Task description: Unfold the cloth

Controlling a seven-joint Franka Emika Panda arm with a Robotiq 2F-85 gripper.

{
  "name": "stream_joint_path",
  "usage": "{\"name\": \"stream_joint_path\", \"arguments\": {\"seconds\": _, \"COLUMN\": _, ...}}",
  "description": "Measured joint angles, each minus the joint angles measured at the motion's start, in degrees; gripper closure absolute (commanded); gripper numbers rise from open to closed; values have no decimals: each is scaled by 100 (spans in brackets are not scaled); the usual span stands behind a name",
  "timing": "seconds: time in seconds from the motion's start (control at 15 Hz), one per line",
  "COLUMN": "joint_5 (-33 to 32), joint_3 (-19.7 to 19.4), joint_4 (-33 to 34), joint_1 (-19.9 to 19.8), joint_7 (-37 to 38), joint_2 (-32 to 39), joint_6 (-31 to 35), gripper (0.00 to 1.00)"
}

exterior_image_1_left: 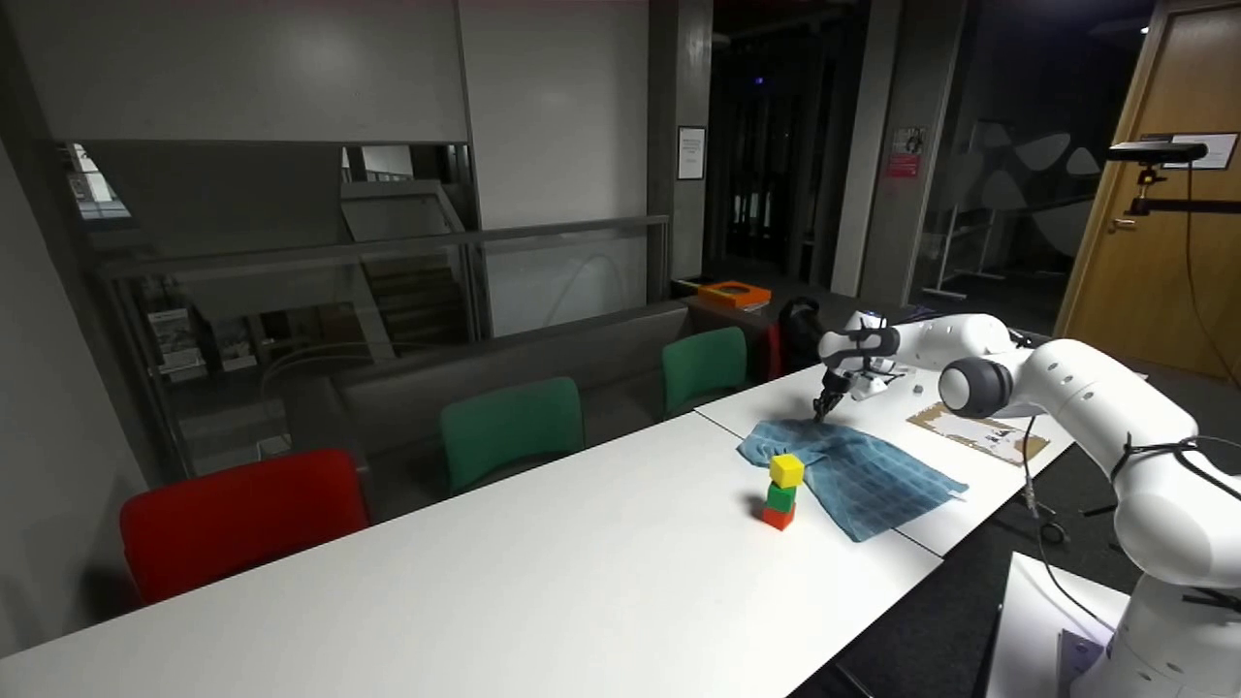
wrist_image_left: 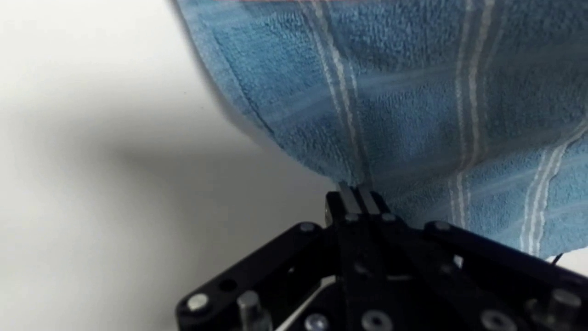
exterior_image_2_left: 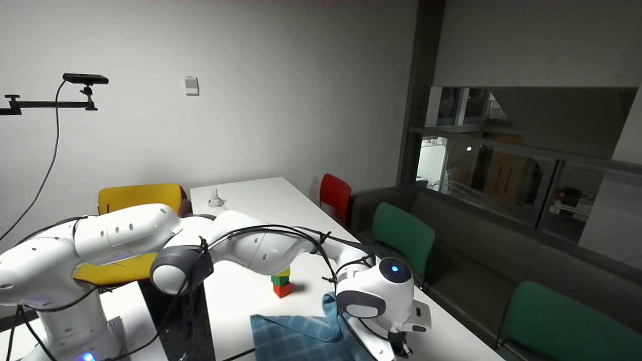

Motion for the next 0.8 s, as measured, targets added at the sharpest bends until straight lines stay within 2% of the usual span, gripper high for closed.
{"name": "stream_joint_path", "arguments": {"seconds": 0.8, "joint_5": 45, "joint_3": -4, "joint_4": 444, "joint_1": -324, "joint_7": 438, "joint_2": -1, "joint_6": -169, "gripper": 100}}
